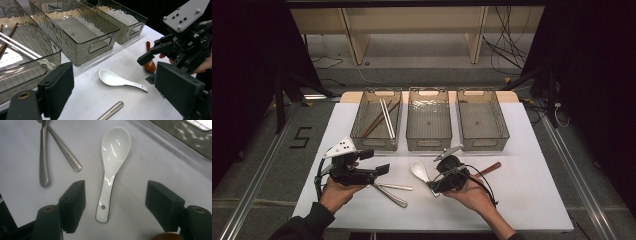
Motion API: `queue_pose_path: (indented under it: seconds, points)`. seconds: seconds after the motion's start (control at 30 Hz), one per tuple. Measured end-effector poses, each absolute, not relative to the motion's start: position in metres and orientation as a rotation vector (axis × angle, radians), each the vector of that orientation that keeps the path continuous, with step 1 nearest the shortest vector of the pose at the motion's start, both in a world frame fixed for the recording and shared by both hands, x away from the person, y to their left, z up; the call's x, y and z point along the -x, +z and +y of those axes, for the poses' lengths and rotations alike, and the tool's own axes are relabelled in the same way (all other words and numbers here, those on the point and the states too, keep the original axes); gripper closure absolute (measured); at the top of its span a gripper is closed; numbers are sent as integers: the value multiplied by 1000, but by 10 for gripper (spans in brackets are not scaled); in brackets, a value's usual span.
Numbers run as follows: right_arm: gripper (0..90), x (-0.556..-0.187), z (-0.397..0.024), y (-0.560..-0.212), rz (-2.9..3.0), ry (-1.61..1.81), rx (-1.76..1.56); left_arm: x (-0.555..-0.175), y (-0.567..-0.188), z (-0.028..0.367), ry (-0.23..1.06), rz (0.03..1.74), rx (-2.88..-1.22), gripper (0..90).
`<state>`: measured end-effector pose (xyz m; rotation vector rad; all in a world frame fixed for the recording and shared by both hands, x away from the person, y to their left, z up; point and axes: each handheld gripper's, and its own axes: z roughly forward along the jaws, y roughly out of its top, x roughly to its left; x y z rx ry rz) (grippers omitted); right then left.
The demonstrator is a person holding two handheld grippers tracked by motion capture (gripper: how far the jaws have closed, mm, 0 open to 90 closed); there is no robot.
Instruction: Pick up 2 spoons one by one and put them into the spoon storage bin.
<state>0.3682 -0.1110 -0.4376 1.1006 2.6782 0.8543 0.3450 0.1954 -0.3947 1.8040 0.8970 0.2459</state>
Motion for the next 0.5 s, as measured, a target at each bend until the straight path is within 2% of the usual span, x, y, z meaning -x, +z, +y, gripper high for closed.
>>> queue_pose_path:
  seconds: [0.5]
  points:
    - [516, -375, -90, -458, 2778, 663, -1050, -344, -395, 200, 272, 891, -1795, 156]
